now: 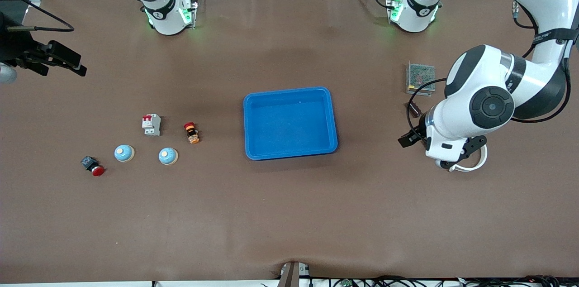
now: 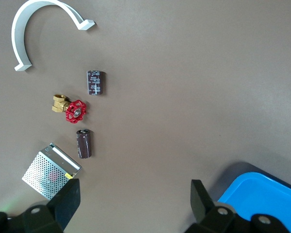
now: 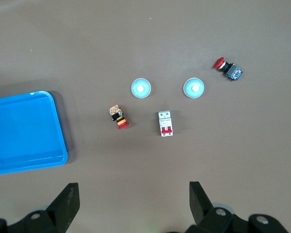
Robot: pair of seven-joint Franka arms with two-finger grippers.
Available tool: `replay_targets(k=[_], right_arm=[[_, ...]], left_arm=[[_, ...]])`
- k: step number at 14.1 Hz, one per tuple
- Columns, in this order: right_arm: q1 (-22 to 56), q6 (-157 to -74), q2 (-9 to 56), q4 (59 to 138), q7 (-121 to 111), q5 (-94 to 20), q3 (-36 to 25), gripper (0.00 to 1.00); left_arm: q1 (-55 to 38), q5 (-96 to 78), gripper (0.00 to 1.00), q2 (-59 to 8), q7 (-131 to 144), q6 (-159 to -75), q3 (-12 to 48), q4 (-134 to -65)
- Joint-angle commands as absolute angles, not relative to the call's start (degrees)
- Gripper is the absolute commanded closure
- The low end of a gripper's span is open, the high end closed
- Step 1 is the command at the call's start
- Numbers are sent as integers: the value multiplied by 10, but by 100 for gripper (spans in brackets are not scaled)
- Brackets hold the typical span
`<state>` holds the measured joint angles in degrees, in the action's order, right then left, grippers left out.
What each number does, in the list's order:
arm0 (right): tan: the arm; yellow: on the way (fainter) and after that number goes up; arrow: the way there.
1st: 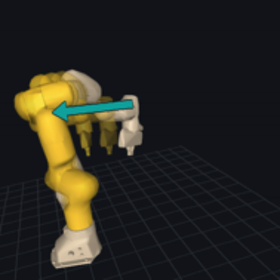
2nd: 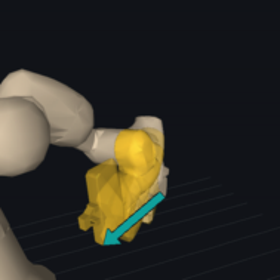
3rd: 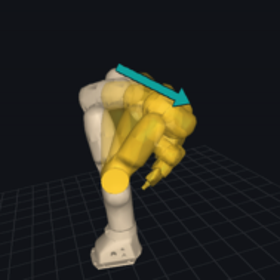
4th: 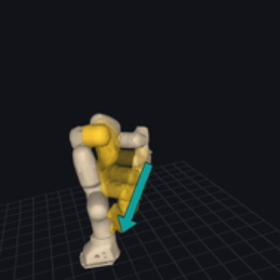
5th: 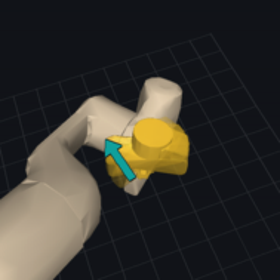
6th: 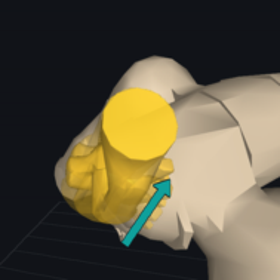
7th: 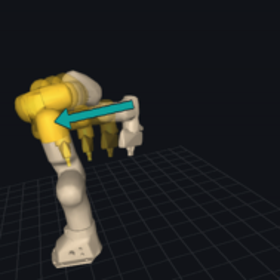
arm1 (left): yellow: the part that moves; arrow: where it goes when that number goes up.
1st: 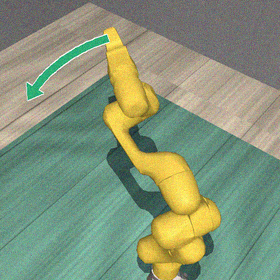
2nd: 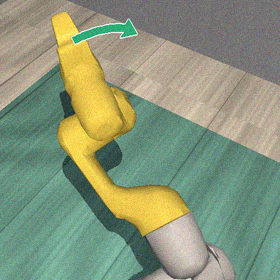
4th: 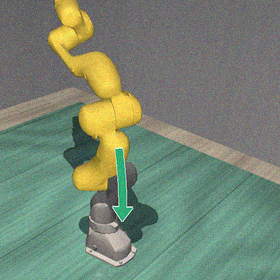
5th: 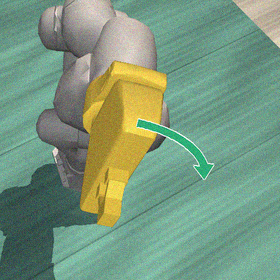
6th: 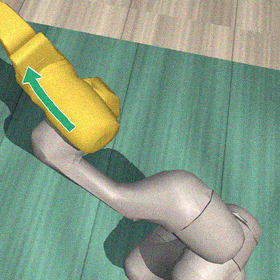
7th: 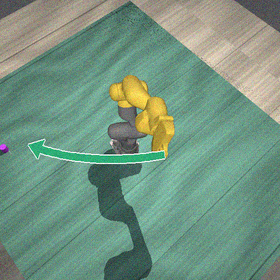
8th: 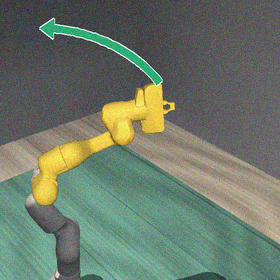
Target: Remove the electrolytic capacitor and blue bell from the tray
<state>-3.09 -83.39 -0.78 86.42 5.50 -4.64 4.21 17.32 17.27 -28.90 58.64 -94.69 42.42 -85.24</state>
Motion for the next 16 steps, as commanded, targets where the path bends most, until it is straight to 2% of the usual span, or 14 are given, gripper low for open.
replay_targets(k=[1,4,16], right_arm=[[-27,-828,-5,859,60,-51,40,0],[-19,-829,-5,860,59,-18,41,0],[-19,-832,-4,860,61,-18,41,0]], left_arm=[[178,162,0,-278,575,-926,428,-846],[181,163,0,-257,536,-926,426,-845],[220,157,0,-151,343,-910,425,-842]])
